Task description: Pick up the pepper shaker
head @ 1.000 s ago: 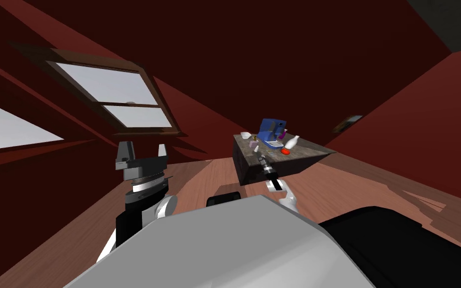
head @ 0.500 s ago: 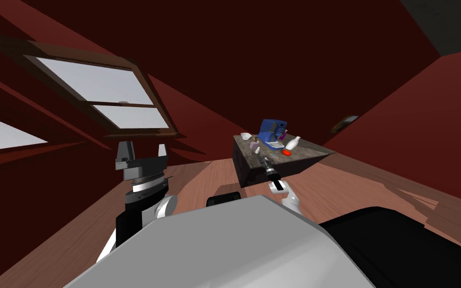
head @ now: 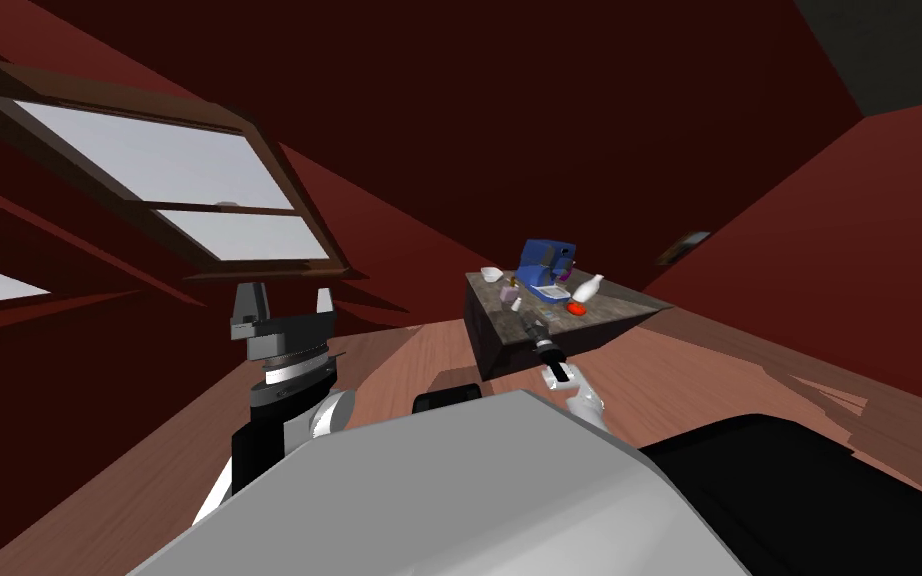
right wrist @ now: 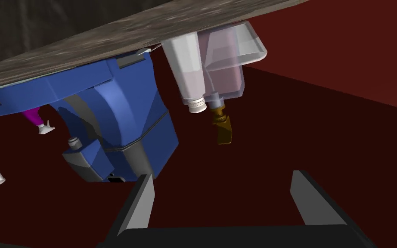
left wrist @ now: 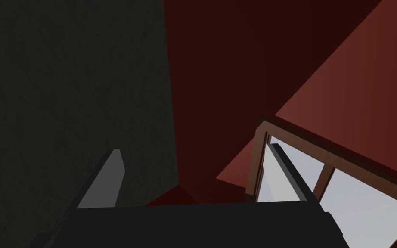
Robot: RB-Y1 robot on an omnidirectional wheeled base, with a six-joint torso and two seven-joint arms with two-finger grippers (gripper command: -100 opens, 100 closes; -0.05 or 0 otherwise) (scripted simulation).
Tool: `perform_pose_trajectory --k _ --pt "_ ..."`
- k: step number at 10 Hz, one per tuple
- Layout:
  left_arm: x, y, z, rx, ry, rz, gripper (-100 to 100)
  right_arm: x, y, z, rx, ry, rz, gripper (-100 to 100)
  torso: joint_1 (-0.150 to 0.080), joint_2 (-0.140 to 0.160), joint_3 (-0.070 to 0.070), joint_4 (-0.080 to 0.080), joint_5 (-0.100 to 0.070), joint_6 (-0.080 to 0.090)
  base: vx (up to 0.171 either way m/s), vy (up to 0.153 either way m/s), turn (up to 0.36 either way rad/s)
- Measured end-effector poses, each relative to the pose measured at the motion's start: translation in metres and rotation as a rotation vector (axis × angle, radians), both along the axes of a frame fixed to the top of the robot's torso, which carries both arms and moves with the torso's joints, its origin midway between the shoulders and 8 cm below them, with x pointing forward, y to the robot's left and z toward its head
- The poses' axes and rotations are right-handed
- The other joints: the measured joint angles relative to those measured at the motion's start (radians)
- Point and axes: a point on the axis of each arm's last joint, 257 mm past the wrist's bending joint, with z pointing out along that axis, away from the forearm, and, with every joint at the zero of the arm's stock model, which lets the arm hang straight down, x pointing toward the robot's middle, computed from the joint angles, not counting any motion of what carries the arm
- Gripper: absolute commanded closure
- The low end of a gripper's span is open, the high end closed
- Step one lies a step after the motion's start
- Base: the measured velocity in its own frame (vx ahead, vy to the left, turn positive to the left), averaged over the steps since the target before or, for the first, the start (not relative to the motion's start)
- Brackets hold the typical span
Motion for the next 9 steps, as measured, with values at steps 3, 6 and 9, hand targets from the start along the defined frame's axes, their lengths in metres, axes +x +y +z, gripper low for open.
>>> perform_pose_trajectory --k 3,6,9 --pt "0.0 0.0 0.0 0.0 0.0 0.0 0 -0.007 -0.027 -0.019 -0.096 0.081 -0.047 -100 0.001 -0.003 -0.002 -0.001 0.0 0.0 0.164 0.005 -0.018" --pt "0.0 0.0 0.0 0.0 0.0 0.0 0 -0.012 -0.048 -0.031 -0.185 0.146 -0.078 -100 0.0 -0.004 -0.002 -0.001 0.0 0.0 0.184 -0.003 0.005" --pt "0.0 0.0 0.0 0.0 0.0 0.0 0 -0.011 -0.056 -0.035 -0.234 0.178 -0.091 0 0.001 0.0 -0.001 0.0 0.0 0.0 0.11 0.002 0.02"
